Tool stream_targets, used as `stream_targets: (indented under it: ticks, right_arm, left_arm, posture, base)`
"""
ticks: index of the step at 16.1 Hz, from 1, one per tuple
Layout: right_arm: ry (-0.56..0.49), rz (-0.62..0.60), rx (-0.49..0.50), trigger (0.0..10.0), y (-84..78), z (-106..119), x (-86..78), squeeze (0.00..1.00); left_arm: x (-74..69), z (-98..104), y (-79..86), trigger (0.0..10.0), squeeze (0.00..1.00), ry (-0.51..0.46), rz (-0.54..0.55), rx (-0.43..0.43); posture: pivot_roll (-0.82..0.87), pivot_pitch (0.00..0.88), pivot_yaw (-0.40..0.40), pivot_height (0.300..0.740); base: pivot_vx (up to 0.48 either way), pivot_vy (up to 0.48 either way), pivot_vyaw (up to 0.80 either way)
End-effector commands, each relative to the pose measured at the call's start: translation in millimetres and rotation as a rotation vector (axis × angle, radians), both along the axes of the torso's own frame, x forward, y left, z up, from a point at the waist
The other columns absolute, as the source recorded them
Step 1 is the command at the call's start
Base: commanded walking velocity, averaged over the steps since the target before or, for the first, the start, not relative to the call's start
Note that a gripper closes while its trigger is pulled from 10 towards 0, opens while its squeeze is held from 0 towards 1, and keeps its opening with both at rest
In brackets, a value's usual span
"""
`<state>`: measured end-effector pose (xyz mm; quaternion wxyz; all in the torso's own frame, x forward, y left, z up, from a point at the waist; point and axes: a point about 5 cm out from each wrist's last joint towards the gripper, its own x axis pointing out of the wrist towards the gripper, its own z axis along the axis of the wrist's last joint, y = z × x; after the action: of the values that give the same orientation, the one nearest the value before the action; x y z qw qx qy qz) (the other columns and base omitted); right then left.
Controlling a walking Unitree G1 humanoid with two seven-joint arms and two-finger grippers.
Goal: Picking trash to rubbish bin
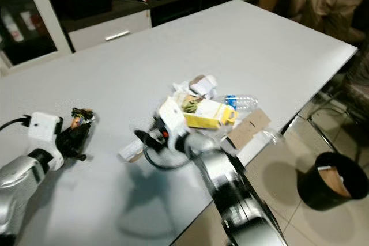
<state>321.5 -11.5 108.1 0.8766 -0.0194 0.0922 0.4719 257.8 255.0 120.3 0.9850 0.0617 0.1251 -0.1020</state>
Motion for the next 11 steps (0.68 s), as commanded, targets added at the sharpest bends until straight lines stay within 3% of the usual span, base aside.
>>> stream_targets:
  ticks: [1, 5, 7, 8, 11]
  right_arm:
    - [0.005, 0.043, 0.006, 10.0, 2.7, 0.6, 5.4, 1.0]
    - [0.022, 0.145, -0.07, 10.0, 12.8, 1.2, 11.6, 1.0]
    - [0.036, 0.19, -0.119, 10.0, 7.4, 1.1, 15.8, 1.0]
    - [0.035, 0.248, -0.146, 10.0, 1.2, 0.6, 16.5, 0.02]
    - [0.044, 0.331, -0.192, 10.0, -4.2, -2.8, 14.5, 0.0]
  left_arm:
    - [-6.5, 13.7, -1.9, 0.0, 0.0, -0.019, 0.003, 0.002]
    - [-19.1, 26.4, -3.1, 0.0, 0.0, -0.018, 0.011, -0.011]
    - [-22.6, 35.4, -6.6, 0.0, 0.0, -0.019, -0.014, -0.018]
    - [-24.3, 41.4, -10.1, 0.0, 0.0, -0.022, -0.05, -0.036]
    - [-23.2, 45.1, -12.0, 0.0, 0.0, -0.003, -0.092, -0.034]
  posture:
    - [0.07, 0.042, -0.053, 0.74]
    - [0.09, 0.082, -0.07, 0.74]
    - [0.11, 0.087, -0.074, 0.74]
    - [0.11, 0.083, -0.071, 0.74]
    - [0.11, 0.073, -0.057, 0.74]
  base:
    - [0.0, 0.0, 0.0]
    - [0.0, 0.0, 0.0]
    - [0.0, 0.0, 0.0]
    - [0.0, 0.0, 0.0]
    - [0.0, 0.0, 0.0]
